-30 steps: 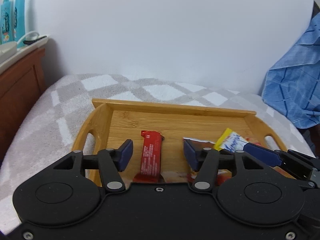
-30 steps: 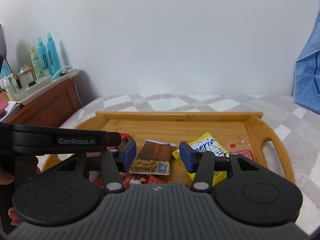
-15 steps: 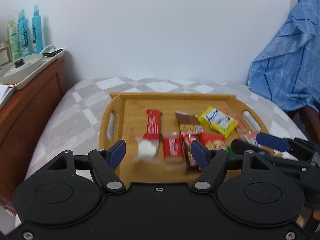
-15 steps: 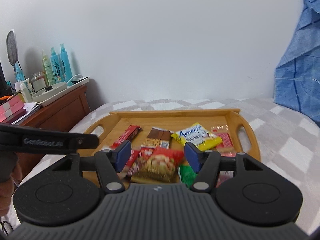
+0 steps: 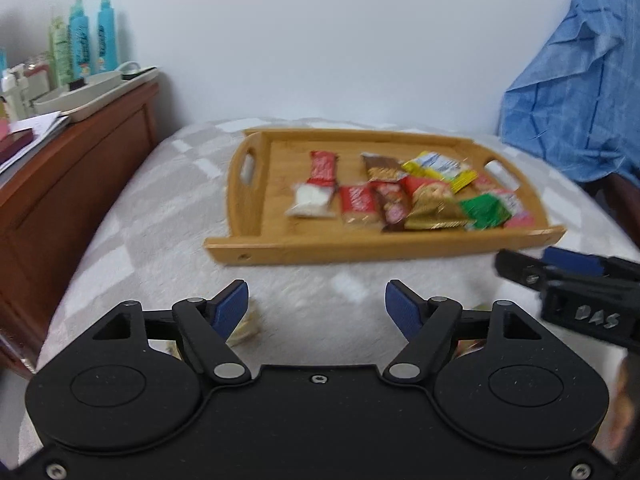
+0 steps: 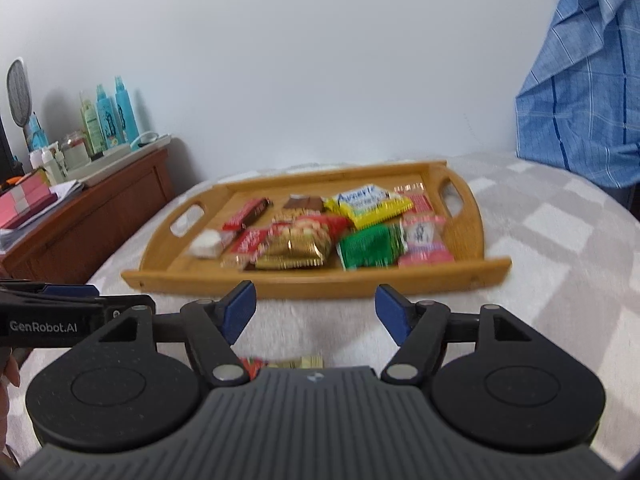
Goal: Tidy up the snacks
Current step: 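Move both open tools back over the remaining snacks on the blanket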
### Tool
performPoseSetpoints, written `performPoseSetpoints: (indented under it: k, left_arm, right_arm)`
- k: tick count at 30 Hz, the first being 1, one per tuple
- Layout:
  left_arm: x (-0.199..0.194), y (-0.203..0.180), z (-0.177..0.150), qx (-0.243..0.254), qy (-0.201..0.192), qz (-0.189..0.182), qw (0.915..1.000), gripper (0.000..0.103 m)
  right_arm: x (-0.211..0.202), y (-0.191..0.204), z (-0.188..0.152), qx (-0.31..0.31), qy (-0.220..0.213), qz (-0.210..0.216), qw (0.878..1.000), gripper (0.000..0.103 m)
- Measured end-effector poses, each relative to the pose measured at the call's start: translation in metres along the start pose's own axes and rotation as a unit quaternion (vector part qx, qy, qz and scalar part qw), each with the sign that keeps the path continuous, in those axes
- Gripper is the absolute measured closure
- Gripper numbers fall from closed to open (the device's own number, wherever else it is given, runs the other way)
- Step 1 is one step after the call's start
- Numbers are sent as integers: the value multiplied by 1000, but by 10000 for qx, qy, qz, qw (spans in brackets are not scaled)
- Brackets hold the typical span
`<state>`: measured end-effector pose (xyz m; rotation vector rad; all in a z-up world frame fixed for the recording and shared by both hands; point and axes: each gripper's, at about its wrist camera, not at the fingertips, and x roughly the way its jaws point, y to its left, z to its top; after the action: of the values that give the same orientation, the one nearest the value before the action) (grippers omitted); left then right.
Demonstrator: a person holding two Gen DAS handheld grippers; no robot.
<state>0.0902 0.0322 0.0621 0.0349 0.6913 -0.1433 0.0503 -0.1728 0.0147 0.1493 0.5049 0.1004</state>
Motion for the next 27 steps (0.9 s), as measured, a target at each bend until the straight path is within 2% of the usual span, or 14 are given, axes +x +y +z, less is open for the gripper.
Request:
performPoseSetpoints:
  k: [2, 11, 18, 27]
  left_arm:
    - [5, 4, -9, 15, 49, 144, 9999, 28]
    - [21, 24, -28, -190, 275, 276, 9991, 18]
    - [27, 24, -28, -36, 200, 477, 9987, 15]
    - [13, 37, -31, -186, 31, 365, 9992, 15]
  right_arm:
    - [-1, -1, -8, 29, 34, -9, 10000, 23]
    - [1, 0, -35, -29, 147, 42, 9999, 19]
    - [2, 3, -49, -265, 42, 128, 9996, 17]
    - [0, 8, -59, -387, -122, 168, 9990, 12]
